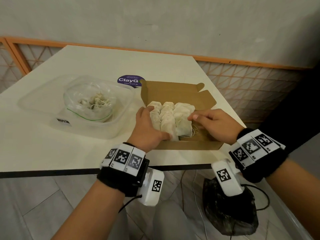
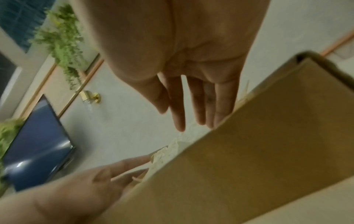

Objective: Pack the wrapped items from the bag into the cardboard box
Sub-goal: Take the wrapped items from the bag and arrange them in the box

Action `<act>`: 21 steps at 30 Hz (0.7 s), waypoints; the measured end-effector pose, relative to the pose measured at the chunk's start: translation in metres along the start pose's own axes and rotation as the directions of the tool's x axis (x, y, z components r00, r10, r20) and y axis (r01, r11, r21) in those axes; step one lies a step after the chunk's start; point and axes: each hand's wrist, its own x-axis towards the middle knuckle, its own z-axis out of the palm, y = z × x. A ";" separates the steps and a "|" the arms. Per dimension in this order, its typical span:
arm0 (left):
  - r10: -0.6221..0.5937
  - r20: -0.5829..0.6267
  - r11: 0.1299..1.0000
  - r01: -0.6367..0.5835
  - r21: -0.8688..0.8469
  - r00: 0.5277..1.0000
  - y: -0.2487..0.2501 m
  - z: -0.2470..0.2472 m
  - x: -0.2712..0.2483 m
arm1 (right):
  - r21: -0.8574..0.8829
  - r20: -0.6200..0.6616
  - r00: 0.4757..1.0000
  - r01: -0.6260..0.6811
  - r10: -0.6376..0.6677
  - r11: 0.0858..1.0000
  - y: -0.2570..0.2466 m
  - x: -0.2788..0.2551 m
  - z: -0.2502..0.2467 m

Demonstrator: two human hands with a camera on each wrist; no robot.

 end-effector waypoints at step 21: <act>-0.057 -0.095 0.998 0.055 -0.024 0.994 -0.013 0.009 0.008 | 0.077 -0.106 0.936 -0.330 0.337 0.941 0.003 0.029 0.027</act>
